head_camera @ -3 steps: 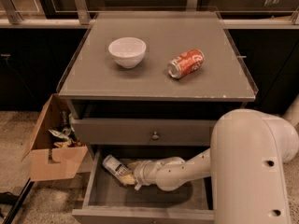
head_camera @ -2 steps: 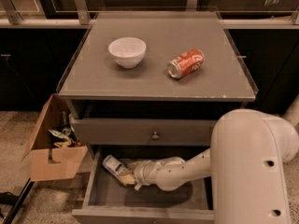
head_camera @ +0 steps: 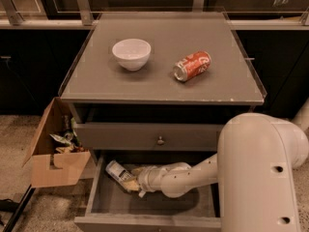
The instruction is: Pick blue plastic bottle from middle drawer and place on counter
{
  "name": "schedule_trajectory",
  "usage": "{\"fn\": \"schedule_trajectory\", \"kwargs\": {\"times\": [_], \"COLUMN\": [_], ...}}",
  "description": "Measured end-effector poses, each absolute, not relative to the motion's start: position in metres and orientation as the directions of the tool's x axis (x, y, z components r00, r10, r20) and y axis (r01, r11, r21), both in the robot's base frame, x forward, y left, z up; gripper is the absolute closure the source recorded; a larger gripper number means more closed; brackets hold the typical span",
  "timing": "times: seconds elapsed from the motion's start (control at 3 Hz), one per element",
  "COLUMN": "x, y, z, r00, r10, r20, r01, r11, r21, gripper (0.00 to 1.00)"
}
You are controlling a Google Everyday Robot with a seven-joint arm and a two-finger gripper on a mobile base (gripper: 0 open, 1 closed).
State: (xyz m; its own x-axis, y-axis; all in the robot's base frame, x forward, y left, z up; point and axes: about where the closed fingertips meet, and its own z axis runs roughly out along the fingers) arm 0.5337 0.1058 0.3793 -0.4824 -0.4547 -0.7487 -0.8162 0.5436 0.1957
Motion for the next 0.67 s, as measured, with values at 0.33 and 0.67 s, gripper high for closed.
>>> {"fn": "schedule_trajectory", "kwargs": {"times": [0.33,0.67], "x": [0.534,0.526], "y": [0.106,0.115], "z": [0.379,0.393], "r00": [-0.482,-0.482], "r10": [-0.455,-0.421], "r20": [-0.749,-0.769], "r01": [-0.816,-0.819], "r11": [0.544,0.527], "r21": [0.196,0.225], "gripper": [1.00,1.00]}}
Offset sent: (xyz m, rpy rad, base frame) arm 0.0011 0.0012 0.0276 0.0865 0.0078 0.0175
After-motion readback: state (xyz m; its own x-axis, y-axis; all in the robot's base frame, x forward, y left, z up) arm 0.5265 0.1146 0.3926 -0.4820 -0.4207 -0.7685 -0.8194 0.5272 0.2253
